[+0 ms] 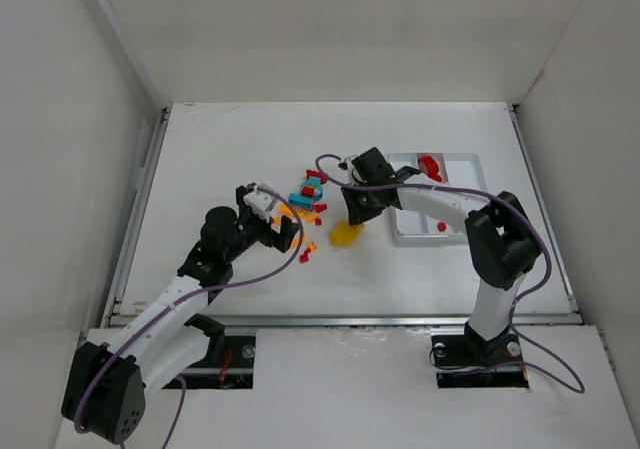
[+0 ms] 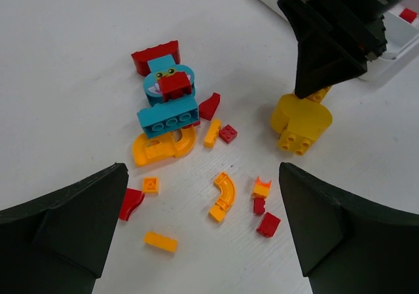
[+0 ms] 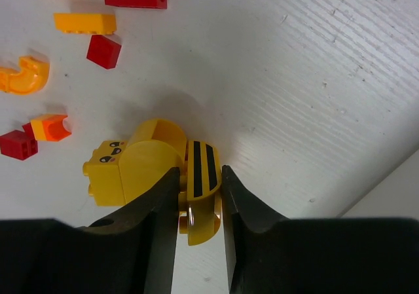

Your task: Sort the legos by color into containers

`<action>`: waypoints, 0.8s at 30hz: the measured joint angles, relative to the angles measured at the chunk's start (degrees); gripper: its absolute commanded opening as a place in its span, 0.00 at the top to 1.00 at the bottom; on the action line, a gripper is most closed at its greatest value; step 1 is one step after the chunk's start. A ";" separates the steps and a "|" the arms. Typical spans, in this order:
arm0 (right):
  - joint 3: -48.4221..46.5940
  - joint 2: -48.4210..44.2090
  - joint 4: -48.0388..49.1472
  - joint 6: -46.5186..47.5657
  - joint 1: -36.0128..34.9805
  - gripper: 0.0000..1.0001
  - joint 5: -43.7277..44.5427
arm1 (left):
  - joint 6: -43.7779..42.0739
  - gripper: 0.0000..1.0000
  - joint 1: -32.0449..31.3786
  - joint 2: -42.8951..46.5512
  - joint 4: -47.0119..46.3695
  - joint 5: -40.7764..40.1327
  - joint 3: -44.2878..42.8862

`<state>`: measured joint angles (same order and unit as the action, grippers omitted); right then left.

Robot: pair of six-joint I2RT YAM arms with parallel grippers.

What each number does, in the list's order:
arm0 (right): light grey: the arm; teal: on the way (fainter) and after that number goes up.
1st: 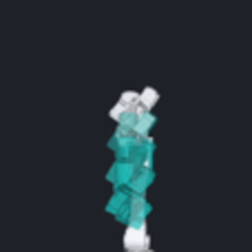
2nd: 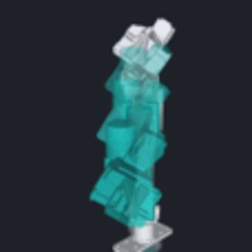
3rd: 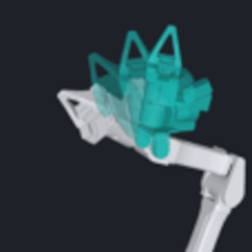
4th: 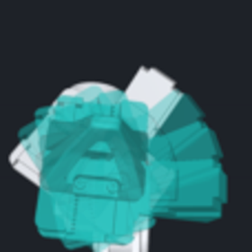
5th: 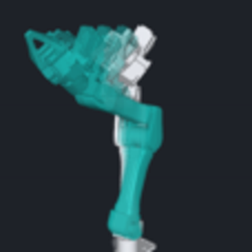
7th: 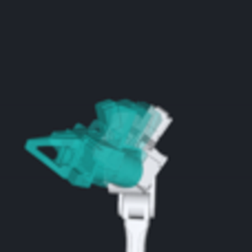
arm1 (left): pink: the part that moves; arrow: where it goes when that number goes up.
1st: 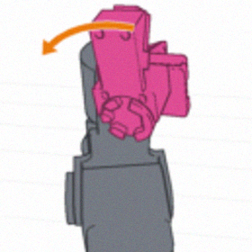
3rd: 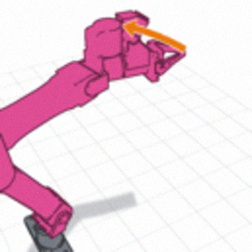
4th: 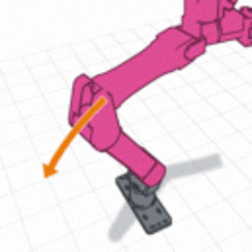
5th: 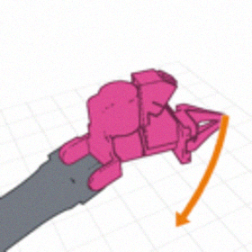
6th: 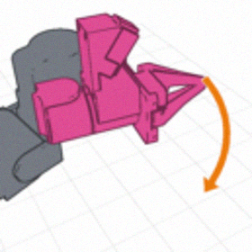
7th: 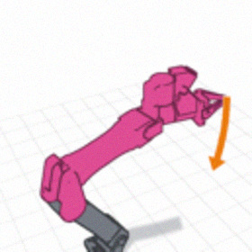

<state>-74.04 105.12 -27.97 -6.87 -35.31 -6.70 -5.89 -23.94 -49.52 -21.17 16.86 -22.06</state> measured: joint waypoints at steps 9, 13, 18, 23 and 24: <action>-0.09 -0.57 -0.09 -0.55 0.83 1.00 -3.50 | -18.45 0.01 0.00 -3.45 8.11 8.20 -3.67; -1.51 -2.21 -0.13 -2.08 0.39 1.00 -4.96 | -25.31 0.01 -0.09 -7.43 13.75 12.87 -9.33; -6.03 -4.46 0.11 -4.15 -2.58 1.00 -4.74 | -28.74 0.01 -1.57 -9.29 15.32 18.32 -12.22; -8.76 -5.66 0.42 -6.62 -5.33 1.00 -4.33 | -27.56 0.01 -4.48 -11.21 15.43 20.85 -13.22; -8.87 -5.75 0.52 -6.95 -5.73 1.00 -4.15 | -26.58 0.01 -5.05 -11.56 14.95 20.46 -13.22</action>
<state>-82.91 99.37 -27.44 -13.82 -41.04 -10.85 -32.47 -28.99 -61.08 -6.22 37.32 -35.29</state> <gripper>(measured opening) 0.337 0.989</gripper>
